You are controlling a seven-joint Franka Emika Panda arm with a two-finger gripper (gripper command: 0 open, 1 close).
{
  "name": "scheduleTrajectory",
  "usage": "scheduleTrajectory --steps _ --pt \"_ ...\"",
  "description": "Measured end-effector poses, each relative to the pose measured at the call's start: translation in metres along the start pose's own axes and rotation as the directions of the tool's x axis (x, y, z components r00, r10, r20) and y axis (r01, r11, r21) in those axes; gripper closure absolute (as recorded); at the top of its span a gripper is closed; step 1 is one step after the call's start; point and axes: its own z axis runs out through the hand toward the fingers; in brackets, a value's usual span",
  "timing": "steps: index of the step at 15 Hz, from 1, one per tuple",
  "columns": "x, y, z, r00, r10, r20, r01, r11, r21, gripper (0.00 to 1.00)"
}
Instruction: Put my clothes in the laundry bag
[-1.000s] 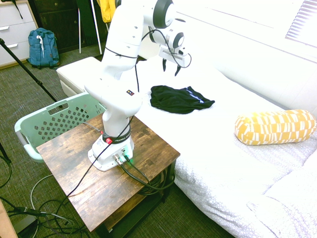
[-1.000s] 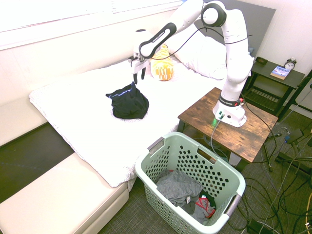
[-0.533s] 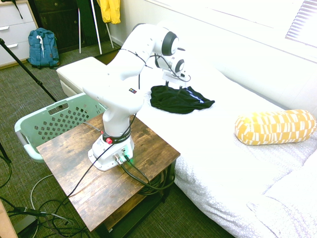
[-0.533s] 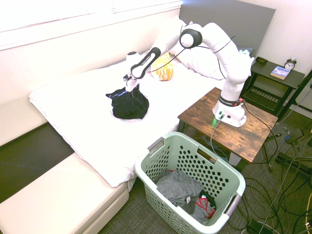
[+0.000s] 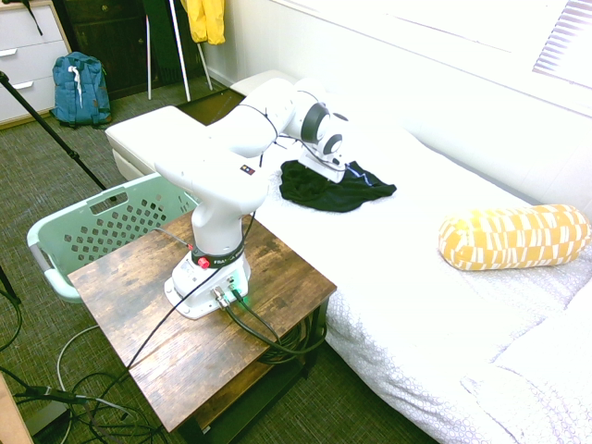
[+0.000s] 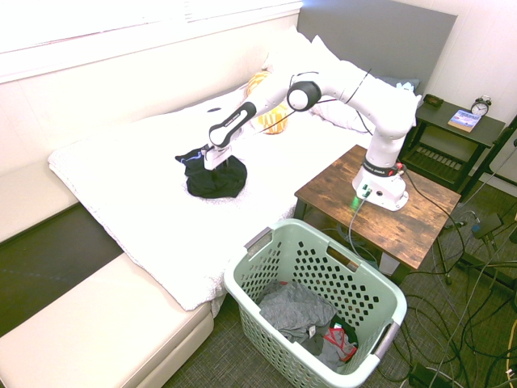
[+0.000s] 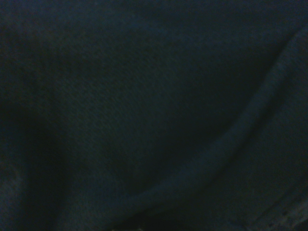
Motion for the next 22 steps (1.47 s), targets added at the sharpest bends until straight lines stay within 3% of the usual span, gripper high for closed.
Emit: scheduleTrajectory --steps 22 --pt "0.0004 -0.0045 0.0032 1.000 -0.017 0.007 0.017 1.000 -0.001 1.00"
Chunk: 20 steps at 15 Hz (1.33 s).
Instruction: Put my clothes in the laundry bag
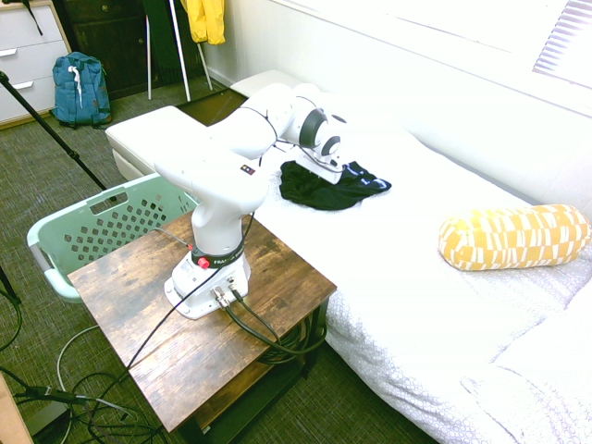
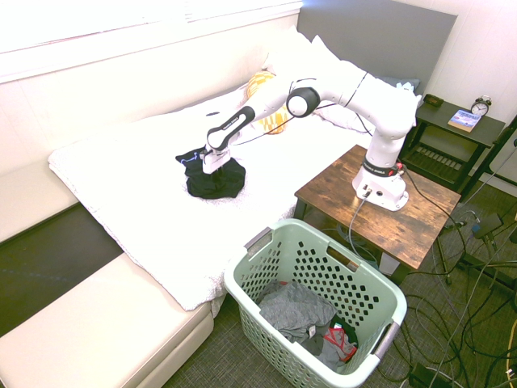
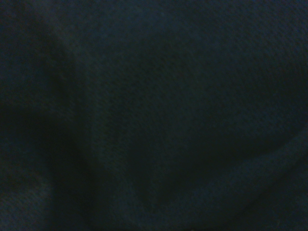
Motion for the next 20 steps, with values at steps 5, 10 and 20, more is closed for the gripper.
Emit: scheduleTrajectory --steps 5,10,20 --pt "0.002 -0.010 -0.040 0.998 -0.036 -0.060 0.035 0.999 -0.005 1.00" --pt "-0.033 -0.048 -0.198 0.961 -0.143 -0.235 0.146 0.989 -0.007 1.00" --pt "-0.389 -0.111 -0.306 0.867 -0.413 -0.279 0.377 0.910 -0.173 1.00"
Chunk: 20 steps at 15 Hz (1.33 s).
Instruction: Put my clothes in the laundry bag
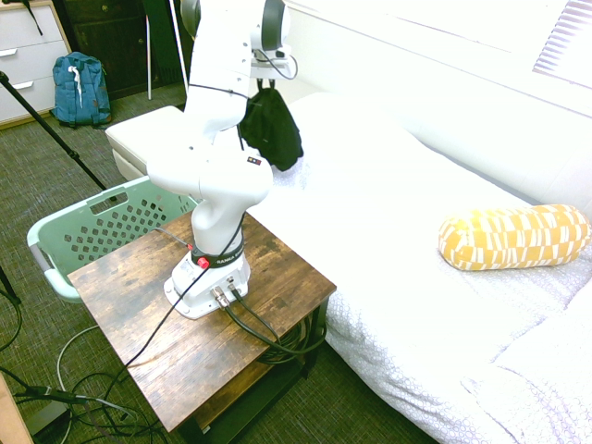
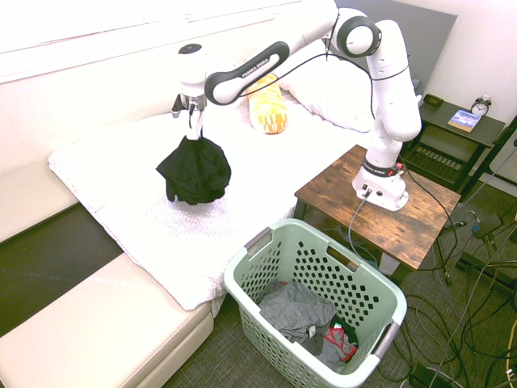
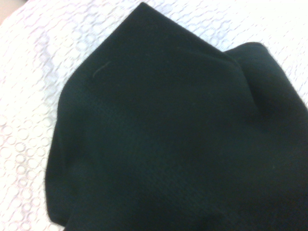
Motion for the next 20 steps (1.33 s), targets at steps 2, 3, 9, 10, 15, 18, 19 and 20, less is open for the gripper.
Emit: scheduleTrajectory --steps 2,3,9,10,15,18,19,20 --pt "-0.087 -0.016 -0.016 0.999 -0.047 0.023 0.048 0.998 -0.052 1.00" --pt "-0.132 -0.021 -0.019 0.997 -0.068 0.034 0.070 0.995 -0.069 1.00" --pt "-0.397 0.027 0.017 0.979 -0.180 0.096 0.196 0.958 -0.211 1.00" --pt "-0.429 0.046 0.032 0.978 -0.184 0.099 0.203 0.952 -0.230 1.00" --pt "-0.452 0.095 0.072 0.979 -0.168 0.116 0.194 0.944 -0.267 0.00" --pt "-0.449 0.094 0.072 0.979 -0.166 0.119 0.192 0.945 -0.264 0.00" --pt "-0.448 0.094 0.072 0.979 -0.168 0.119 0.194 0.945 -0.263 0.00" --pt "-0.448 0.093 0.071 0.978 -0.169 0.120 0.195 0.945 -0.261 0.00"
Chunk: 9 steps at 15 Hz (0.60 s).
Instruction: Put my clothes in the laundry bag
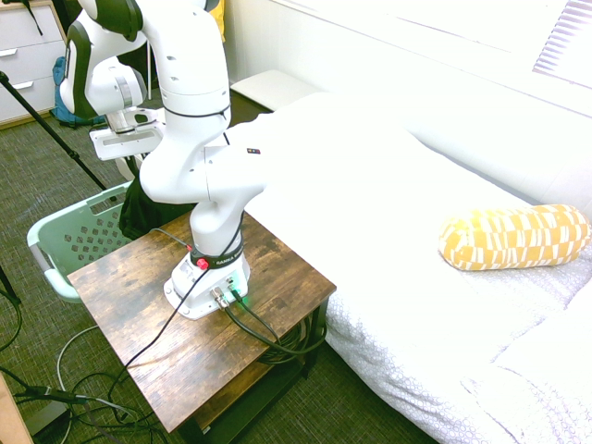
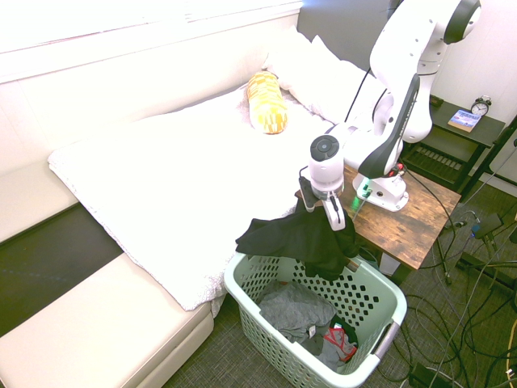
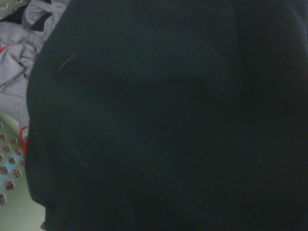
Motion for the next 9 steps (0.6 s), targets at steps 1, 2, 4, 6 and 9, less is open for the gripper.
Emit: scheduleTrajectory --steps 1,2,4,6,9 --pt "0.000 -0.001 -0.002 1.000 0.000 0.001 0.000 1.000 0.004 0.00" --pt "0.001 -0.001 -0.003 1.000 0.000 0.002 0.000 1.000 0.007 0.00" --pt "0.012 0.000 -0.010 1.000 0.013 0.003 -0.013 1.000 0.023 0.00" --pt "0.046 0.006 -0.024 0.998 0.060 -0.002 -0.060 0.997 0.056 0.00" --pt "0.143 0.041 -0.053 0.983 0.185 -0.022 -0.182 0.978 0.106 0.00"
